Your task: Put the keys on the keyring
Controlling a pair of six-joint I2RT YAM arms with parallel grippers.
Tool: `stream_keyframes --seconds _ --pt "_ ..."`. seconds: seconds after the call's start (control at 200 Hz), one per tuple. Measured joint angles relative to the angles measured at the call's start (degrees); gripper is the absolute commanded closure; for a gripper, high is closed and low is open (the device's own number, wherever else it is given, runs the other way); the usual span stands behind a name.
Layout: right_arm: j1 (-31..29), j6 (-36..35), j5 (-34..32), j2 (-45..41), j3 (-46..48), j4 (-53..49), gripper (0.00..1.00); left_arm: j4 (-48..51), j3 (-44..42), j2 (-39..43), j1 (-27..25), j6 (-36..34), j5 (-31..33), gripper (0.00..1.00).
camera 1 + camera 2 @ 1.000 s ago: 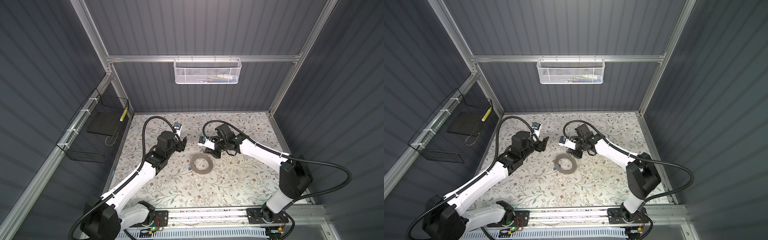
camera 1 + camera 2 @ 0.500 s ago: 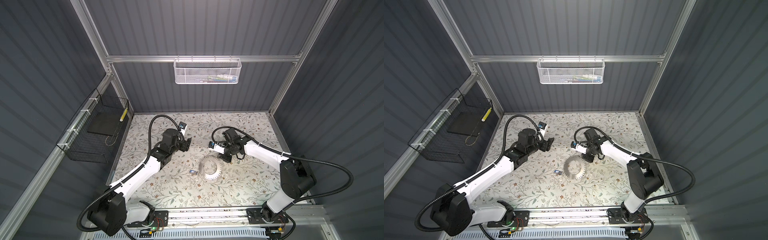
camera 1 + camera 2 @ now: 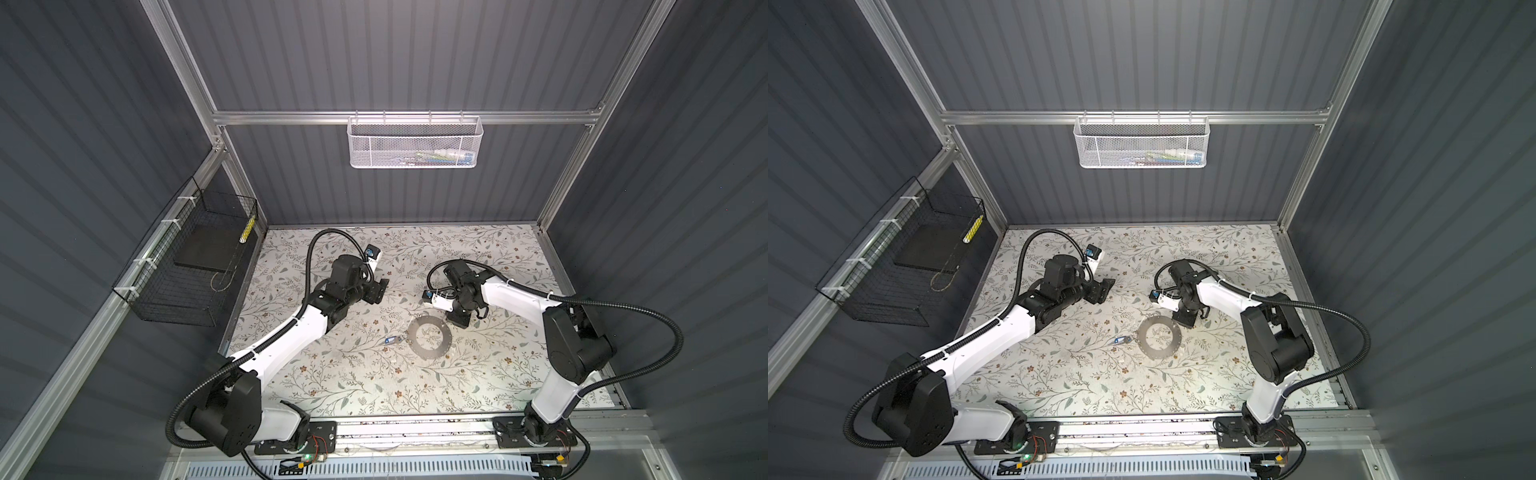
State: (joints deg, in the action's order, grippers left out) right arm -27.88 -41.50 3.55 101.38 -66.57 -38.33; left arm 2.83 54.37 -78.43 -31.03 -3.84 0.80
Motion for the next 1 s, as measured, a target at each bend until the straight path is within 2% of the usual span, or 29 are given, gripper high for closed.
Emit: stream_keyframes --seconds 0.255,0.515,0.645,0.76,0.915,1.0 --pt "0.9 1.05 -3.54 1.99 -0.24 -0.79 0.6 0.2 0.44 -0.72 0.0 -0.02 -0.7 0.17" --pt "2.67 2.51 -6.84 1.09 -0.7 -0.74 0.49 0.22 0.81 -0.85 0.0 -0.02 -0.59 0.12" --pt "4.42 4.07 -6.73 -3.43 1.68 1.66 0.44 0.24 0.81 -0.87 0.0 -0.39 0.94 0.08" --pt "7.69 7.32 -4.9 -11.54 6.29 6.91 0.34 0.39 0.76 -0.87 0.96 -0.76 3.43 0.06" --pt "14.4 15.8 -1.2 -21.44 15.61 21.49 0.02 -1.9 -2.56 -0.81 6.05 -0.98 9.29 0.03" --pt "17.81 21.55 -0.24 -25.18 23.12 32.7 0.01 -4.59 -6.97 -0.63 10.05 -0.9 13.27 0.03"
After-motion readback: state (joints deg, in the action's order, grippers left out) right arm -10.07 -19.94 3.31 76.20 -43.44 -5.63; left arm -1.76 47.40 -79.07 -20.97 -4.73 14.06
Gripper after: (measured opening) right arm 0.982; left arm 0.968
